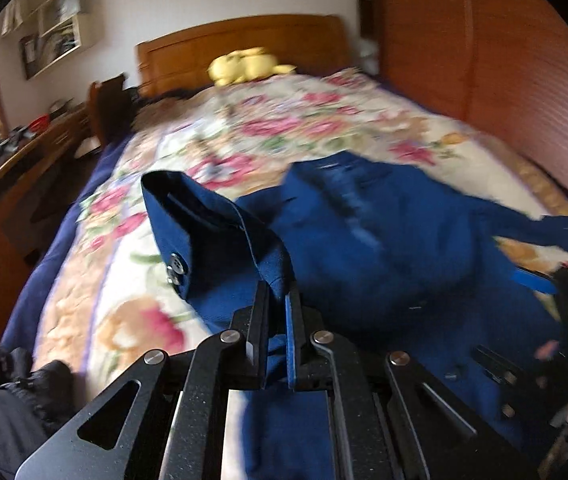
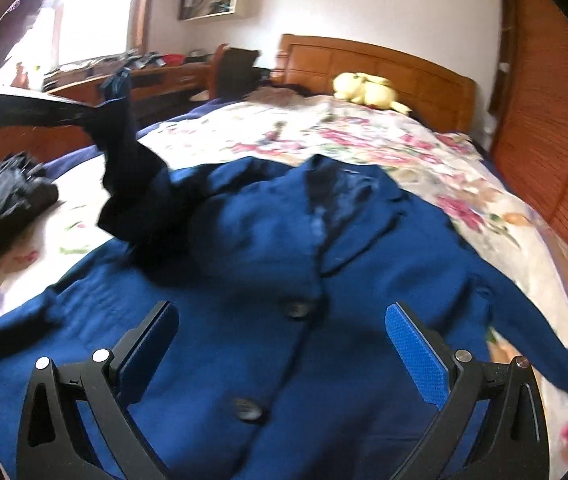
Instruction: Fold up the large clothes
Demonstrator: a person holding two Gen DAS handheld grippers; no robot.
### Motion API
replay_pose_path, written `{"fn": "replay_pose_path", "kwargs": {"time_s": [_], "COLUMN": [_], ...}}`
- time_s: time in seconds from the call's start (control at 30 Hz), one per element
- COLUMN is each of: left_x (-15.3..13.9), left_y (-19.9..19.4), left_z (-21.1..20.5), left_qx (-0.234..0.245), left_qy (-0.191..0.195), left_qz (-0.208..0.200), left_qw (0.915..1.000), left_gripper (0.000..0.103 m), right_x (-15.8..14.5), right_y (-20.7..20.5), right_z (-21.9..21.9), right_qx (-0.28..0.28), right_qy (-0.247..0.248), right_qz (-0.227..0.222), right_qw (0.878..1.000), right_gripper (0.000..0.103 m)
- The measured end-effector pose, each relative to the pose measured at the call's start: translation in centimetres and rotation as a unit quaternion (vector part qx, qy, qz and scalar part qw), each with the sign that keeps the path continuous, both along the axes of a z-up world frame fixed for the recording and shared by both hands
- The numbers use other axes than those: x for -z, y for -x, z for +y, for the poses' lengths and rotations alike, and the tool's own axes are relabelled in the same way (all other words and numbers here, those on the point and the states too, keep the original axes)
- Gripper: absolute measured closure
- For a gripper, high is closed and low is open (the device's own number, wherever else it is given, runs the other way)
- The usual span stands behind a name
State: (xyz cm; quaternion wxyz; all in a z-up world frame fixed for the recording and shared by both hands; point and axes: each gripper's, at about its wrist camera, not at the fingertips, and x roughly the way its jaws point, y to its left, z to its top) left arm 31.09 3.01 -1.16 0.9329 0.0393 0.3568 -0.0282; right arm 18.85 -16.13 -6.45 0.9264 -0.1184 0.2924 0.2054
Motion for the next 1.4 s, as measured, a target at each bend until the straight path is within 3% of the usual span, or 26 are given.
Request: {"fn": "replay_pose_path", "kwargs": {"time_s": [0.2, 0.27, 0.37, 0.47, 0.83, 1.0, 1.4], "left_x": [0.4, 0.7, 0.9, 1.3, 5.6, 7.6, 8.5], "left_y": [2.2, 3.4, 5.9, 8.1, 15.3, 17.8, 21.1], "left_z": [-2.4, -2.5, -3.2, -2.7, 3.7, 6.3, 11.0], "left_qx": [0.032, 0.047, 0.061, 0.058, -0.009, -0.029, -0.054], "left_qy": [0.018, 0.029, 0.015, 0.01, 0.08, 0.077, 0.088], "left_qz": [0.009, 0.019, 0.021, 0.021, 0.029, 0.035, 0.022], "left_qw": [0.9993, 0.9983, 0.9978, 0.9981, 0.9964, 0.996, 0.9944], "left_gripper": [0.092, 0.084, 0.067, 0.066, 0.065, 0.065, 0.065], "right_x": [0.3, 0.2, 0.3, 0.2, 1.2, 1.2, 1.3], "right_y": [0.0, 0.0, 0.1, 0.4, 4.3, 5.4, 3.1], "right_z": [-2.2, -1.9, -1.1, -0.6, 2.3, 4.7, 12.8], "right_qx": [0.039, 0.042, 0.039, 0.026, -0.032, -0.073, -0.165], "right_qy": [0.001, 0.005, 0.008, 0.012, 0.016, 0.019, 0.067], "right_qz": [0.009, 0.01, 0.008, 0.006, 0.009, 0.021, 0.06], "right_qw": [0.999, 0.999, 0.999, 1.0, 0.999, 0.997, 0.982], "right_gripper": [0.0, 0.0, 0.0, 0.0, 0.0, 0.003, 0.028]}}
